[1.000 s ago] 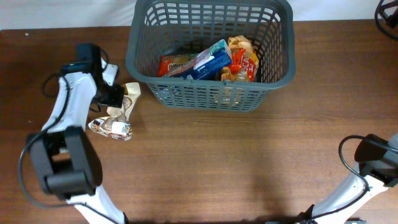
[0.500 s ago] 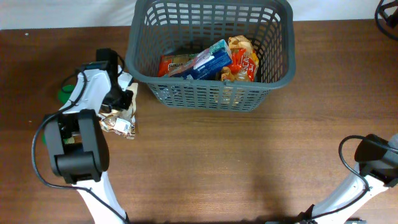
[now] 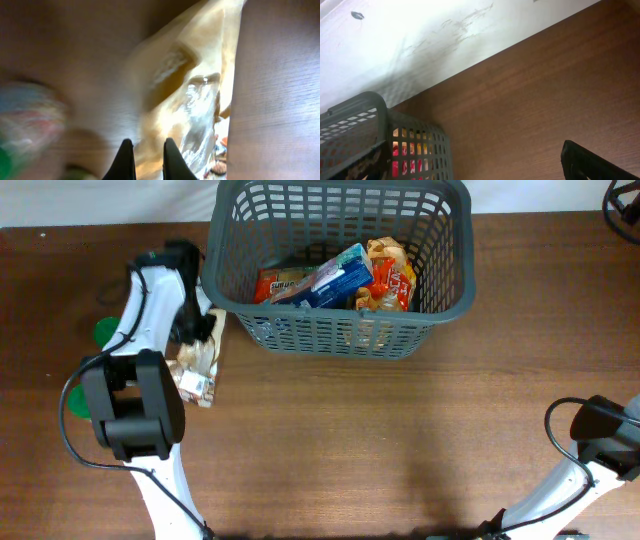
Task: Pack container
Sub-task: 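Reach the left gripper to the crumpled snack bag and grasp it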
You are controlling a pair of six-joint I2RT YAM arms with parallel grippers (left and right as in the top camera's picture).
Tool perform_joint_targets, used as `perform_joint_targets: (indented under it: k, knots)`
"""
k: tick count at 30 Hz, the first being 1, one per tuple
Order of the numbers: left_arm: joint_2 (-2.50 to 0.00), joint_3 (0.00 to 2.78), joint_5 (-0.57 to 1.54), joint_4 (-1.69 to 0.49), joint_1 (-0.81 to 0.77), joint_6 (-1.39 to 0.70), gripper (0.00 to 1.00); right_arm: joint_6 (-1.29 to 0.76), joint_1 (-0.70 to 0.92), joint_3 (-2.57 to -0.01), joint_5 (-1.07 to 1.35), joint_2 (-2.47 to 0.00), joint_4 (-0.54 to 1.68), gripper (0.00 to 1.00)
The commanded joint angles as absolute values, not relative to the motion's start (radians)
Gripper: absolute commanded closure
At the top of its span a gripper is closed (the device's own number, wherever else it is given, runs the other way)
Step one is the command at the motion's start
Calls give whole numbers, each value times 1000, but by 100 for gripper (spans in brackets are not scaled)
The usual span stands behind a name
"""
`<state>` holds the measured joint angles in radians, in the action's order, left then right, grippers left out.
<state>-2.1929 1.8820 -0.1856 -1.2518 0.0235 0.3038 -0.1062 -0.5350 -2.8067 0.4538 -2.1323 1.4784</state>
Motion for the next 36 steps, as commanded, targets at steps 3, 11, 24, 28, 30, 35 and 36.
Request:
perform_joint_targets:
  k: [3, 11, 24, 28, 30, 35, 36]
  knots:
    - [-2139, 2259, -237, -1354, 24, 256, 98, -113, -530, -2798, 459, -2140, 1478, 1]
    - [-2134, 2423, -225, -1510, 24, 235, 98, -113, -530, -2798, 459, -2140, 1478, 1]
    - [-2137, 2179, -102, -1630, 55, 205, 33, -113, -530, -2798, 459, -2140, 1478, 1]
    - [-2138, 2012, -66, -1509, 74, 289, 28, -113, -530, -2798, 459, -2140, 1478, 1]
    - [-2139, 1936, -67, -1460, 82, 327, 28, -113, -530, -2798, 459, -2140, 1478, 1]
    - [-2139, 1789, -68, -1335, 94, 428, 28, -113, -530, -2798, 459, -2140, 1478, 1]
    - [-2139, 1769, -68, -1311, 95, 445, 28, -113, -530, -2798, 459, -2140, 1478, 1]
